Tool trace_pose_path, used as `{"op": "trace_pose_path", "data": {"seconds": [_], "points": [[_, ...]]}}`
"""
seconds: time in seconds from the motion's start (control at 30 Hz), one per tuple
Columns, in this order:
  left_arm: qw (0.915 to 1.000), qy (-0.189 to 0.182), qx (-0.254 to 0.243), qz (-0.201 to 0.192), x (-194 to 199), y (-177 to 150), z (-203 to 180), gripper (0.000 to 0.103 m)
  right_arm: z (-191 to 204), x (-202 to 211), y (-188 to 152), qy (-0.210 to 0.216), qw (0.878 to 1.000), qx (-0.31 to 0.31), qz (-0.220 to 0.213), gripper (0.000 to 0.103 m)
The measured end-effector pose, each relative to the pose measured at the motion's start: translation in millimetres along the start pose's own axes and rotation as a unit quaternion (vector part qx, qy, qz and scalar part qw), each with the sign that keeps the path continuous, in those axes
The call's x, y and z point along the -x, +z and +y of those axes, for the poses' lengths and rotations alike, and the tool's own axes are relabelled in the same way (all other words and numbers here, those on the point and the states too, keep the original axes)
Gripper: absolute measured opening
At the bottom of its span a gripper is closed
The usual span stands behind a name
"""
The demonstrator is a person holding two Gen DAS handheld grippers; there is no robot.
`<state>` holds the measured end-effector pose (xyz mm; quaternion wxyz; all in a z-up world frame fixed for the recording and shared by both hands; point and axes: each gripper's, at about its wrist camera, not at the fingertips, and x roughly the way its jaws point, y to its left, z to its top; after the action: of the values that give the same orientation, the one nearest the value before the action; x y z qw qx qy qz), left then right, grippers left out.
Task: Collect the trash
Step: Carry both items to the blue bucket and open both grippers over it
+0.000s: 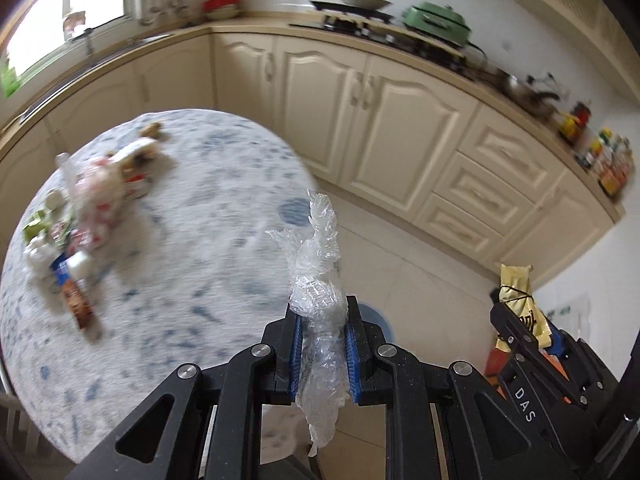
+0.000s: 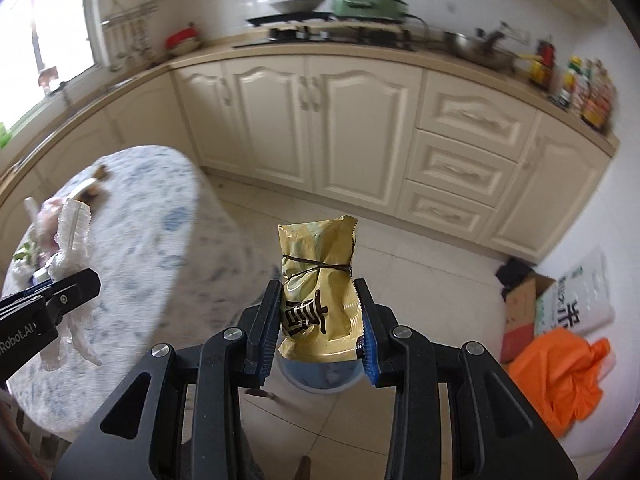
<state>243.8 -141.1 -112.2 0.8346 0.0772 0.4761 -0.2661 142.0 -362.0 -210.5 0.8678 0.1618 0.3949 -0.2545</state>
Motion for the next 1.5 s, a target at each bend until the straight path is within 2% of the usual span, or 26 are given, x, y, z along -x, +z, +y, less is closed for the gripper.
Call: {"op": "trace_pose_path", "data": {"seconds": [0.2,0.33,0.43,0.47,0.5,0.53,0.6,0.77,1.0,1.03,1.1,1.13,1.2,1.5], "points": [[0.9972,-0.028,-0.057,0.040,-52.5,19.7,-50.8,0.015,-51.8,-17.7,-2.8,-0.046,0.998,-0.048,0.024,0.035],[0.9936,-0.026,-0.094,0.057,-92.0,34.9,-77.9,0.016,-73.6,-26.0,-5.7,-0.067,0.995,-0.069,0.036,0.035],[0.9902,-0.037,-0.114,0.072,-116.4,46.2,-89.5,0.021,-86.4,-36.5,-7.3,-0.080,0.992,-0.082,0.050,0.035],[0.9892,-0.037,-0.118,0.079,-124.6,49.9,-91.3,0.025,-88.9,-40.1,-7.4,-0.083,0.991,-0.084,0.055,0.035],[0.9885,-0.029,-0.119,0.089,-134.1,54.1,-93.5,0.037,-91.4,-43.5,-7.9,-0.084,0.991,-0.086,0.061,0.035],[0.9877,-0.022,-0.119,0.098,-143.3,58.7,-94.2,0.055,-92.6,-45.7,-8.7,-0.084,0.991,-0.087,0.064,0.035],[0.9883,-0.027,-0.114,0.098,-152.2,66.5,-94.8,0.071,-95.3,-51.8,-9.4,-0.085,0.990,-0.089,0.071,0.035],[0.9900,-0.020,-0.103,0.094,-164.5,80.9,-84.0,0.072,-90.2,-67.9,-8.2,-0.079,0.990,-0.083,0.087,0.035],[0.9941,0.000,-0.069,0.084,-152.7,83.8,-59.6,0.072,-58.0,-82.7,5.3,-0.033,0.994,-0.052,0.086,0.036],[0.9945,0.004,-0.066,0.081,-151.6,86.0,-55.3,0.072,-52.7,-82.0,8.3,-0.027,0.995,-0.048,0.080,0.039],[0.9955,0.012,-0.059,0.073,-141.5,84.4,-48.9,0.073,-45.1,-79.1,13.5,-0.026,0.996,-0.049,0.075,0.065],[0.9959,0.016,-0.055,0.069,-134.0,80.9,-46.8,0.073,-42.9,-76.6,15.6,-0.028,0.996,-0.051,0.069,0.083],[0.9965,0.020,-0.047,0.066,-129.6,80.0,-41.0,0.073,-38.6,-68.6,18.2,-0.030,0.997,-0.046,0.050,0.086],[0.9971,0.017,-0.032,0.067,-103.6,65.5,-25.7,0.073,-30.8,-57.2,14.1,-0.039,0.997,-0.042,0.052,0.086]]}}
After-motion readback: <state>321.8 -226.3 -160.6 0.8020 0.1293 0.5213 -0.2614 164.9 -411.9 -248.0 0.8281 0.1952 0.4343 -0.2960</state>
